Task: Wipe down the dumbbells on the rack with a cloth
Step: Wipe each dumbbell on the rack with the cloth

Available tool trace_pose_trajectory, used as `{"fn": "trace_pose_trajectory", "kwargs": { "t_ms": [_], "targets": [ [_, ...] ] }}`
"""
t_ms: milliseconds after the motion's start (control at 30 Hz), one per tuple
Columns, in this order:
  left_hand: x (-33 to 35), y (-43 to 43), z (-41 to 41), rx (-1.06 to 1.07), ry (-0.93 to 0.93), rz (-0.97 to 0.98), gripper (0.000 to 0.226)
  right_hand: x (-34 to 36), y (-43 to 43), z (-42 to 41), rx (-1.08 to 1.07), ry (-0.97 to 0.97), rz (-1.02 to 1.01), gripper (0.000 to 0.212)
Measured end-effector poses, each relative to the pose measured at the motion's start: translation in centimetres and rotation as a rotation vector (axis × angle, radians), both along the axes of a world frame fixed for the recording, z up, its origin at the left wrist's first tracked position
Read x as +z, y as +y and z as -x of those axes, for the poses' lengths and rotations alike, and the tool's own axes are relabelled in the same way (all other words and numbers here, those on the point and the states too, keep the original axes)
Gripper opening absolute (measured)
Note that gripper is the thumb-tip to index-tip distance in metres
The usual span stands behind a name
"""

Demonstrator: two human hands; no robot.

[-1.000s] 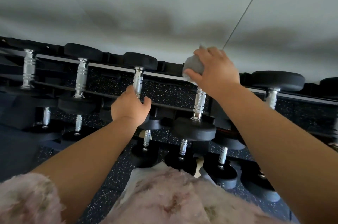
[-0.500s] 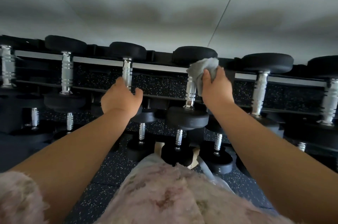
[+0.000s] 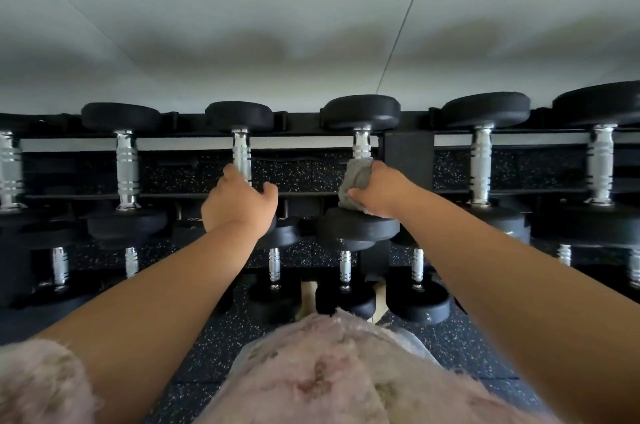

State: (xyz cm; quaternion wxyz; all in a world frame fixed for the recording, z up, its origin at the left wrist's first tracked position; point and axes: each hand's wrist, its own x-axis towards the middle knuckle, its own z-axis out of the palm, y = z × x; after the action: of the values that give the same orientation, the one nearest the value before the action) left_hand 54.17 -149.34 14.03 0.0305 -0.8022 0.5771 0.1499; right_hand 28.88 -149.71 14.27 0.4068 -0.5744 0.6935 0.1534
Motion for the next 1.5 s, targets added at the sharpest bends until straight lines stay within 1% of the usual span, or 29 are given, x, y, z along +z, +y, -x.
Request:
{"fn": "trace_pose_trajectory", "kwargs": {
  "t_ms": [33, 67, 133, 167, 200, 233, 267, 300, 367, 433, 467, 500, 533, 600, 700, 767, 900, 967, 1033, 1067, 1100, 1167, 1200, 1233, 1267, 1333, 1367, 1433, 1500],
  "targets": [
    [0.0, 0.0, 0.0, -0.004, 0.006, -0.002, 0.054, 0.8, -0.6, -0.2, -0.014, -0.003, -0.001, 0.045],
    [-0.1, -0.1, -0.1, -0.006, 0.010, 0.000, 0.055, 1.2, -1.4, -0.3, -0.071, -0.016, 0.027, 0.044],
    [-0.2, -0.2, -0.2, -0.009, 0.018, 0.000, 0.058, 1.7, -3.3, -0.4, -0.094, 0.028, 0.145, 0.051],
    [-0.3, -0.2, -0.2, -0.006, 0.020, -0.002, 0.060, 2.1, -3.8, -0.4, -0.118, 0.015, 0.204, 0.053],
    [-0.3, -0.2, -0.3, -0.003, 0.018, -0.006, 0.061, 2.3, -3.9, -0.4, -0.064, 0.036, 0.262, 0.055],
    [-0.3, -0.2, -0.3, -0.003, 0.013, -0.009, 0.061, 2.3, -3.6, -0.6, -0.101, 0.022, 0.267, 0.056],
    [-0.3, -0.2, -0.3, -0.005, 0.009, -0.010, 0.062, 2.2, -3.0, -0.8, -0.184, -0.020, 0.270, 0.056],
    [-0.3, -0.2, -0.2, -0.007, 0.008, -0.010, 0.062, 2.6, -2.0, -1.0, -0.208, -0.037, 0.256, 0.055],
    [-0.4, -0.2, -0.3, -0.003, 0.020, -0.008, 0.062, 1.7, 0.1, -0.6, -0.216, -0.051, 0.234, 0.053],
    [-0.4, -0.1, -0.4, -0.006, 0.032, -0.007, 0.062, 2.4, 2.7, 0.3, -0.234, -0.059, 0.157, 0.046],
    [-0.4, -0.1, -0.4, -0.013, 0.035, -0.008, 0.063, 3.4, 3.8, 0.8, -0.250, -0.046, 0.161, 0.044],
    [-0.4, -0.1, -0.5, -0.021, 0.037, -0.007, 0.063, 4.5, 5.0, 1.3, -0.284, -0.060, 0.182, 0.043],
    [-0.4, 0.0, -0.5, -0.026, 0.040, -0.003, 0.063, 5.1, 6.1, 1.8, -0.420, -0.131, 0.218, 0.043],
    [-0.5, 0.0, -0.5, -0.026, 0.050, 0.005, 0.063, 6.1, 8.2, 2.5, -0.551, -0.232, 0.300, 0.042],
    [-0.6, -0.1, -0.5, -0.019, 0.055, 0.009, 0.065, 5.5, 9.8, 1.0, -0.485, -0.182, 0.330, 0.045],
    [-0.5, 0.0, -0.5, -0.023, 0.071, 0.017, 0.068, 4.6, 10.2, -1.7, -0.382, -0.102, 0.443, 0.053],
    [-0.1, 0.5, -0.3, -0.076, 0.089, 0.094, 0.079, 2.7, 10.7, -7.0, 0.054, 0.036, 0.697, 0.052],
    [-0.1, 0.5, -0.2, -0.080, 0.089, 0.102, 0.080, 1.9, 11.1, -6.5, 0.098, 0.058, 0.757, 0.052],
    [-0.1, 0.5, -0.1, -0.076, 0.095, 0.099, 0.079, 1.2, 11.9, -4.6, -0.030, 0.062, 0.785, 0.053],
    [-0.1, 0.5, -0.2, -0.077, 0.102, 0.097, 0.079, 1.2, 12.6, -3.4, -0.156, 0.046, 0.763, 0.053],
    [-0.2, 0.4, -0.2, -0.079, 0.106, 0.094, 0.079, 1.1, 13.2, -2.0, -0.318, 0.028, 0.699, 0.053],
    [-0.3, 0.4, -0.1, -0.076, 0.100, 0.089, 0.080, 0.8, 14.1, 0.6, -0.599, 0.013, 0.486, 0.054],
    [-0.4, 0.3, 0.0, -0.069, 0.095, 0.087, 0.082, 0.6, 14.3, 1.2, -0.691, 0.012, 0.386, 0.052],
    [-0.5, 0.3, 0.1, -0.065, 0.092, 0.084, 0.083, 0.5, 14.4, 1.3, -0.728, -0.004, 0.329, 0.049],
    [-0.6, 0.3, 0.3, -0.061, 0.090, 0.081, 0.085, 0.6, 14.1, 0.8, -0.724, -0.034, 0.323, 0.047],
    [-0.7, 0.3, 0.4, -0.054, 0.084, 0.084, 0.086, 0.9, 13.5, -1.5, -0.676, -0.139, 0.457, 0.047],
    [-0.7, 0.3, 0.3, -0.053, 0.087, 0.086, 0.085, 1.0, 13.1, -2.8, -0.648, -0.156, 0.522, 0.046],
    [-0.8, 0.4, 0.1, -0.061, 0.102, 0.091, 0.084, 1.1, 12.8, -5.0, -0.536, -0.071, 0.626, 0.048],
    [-0.8, 0.4, -0.2, -0.079, 0.104, 0.090, 0.084, 1.3, 13.1, -6.2, -0.322, 0.021, 0.786, 0.050]
  ]
}}
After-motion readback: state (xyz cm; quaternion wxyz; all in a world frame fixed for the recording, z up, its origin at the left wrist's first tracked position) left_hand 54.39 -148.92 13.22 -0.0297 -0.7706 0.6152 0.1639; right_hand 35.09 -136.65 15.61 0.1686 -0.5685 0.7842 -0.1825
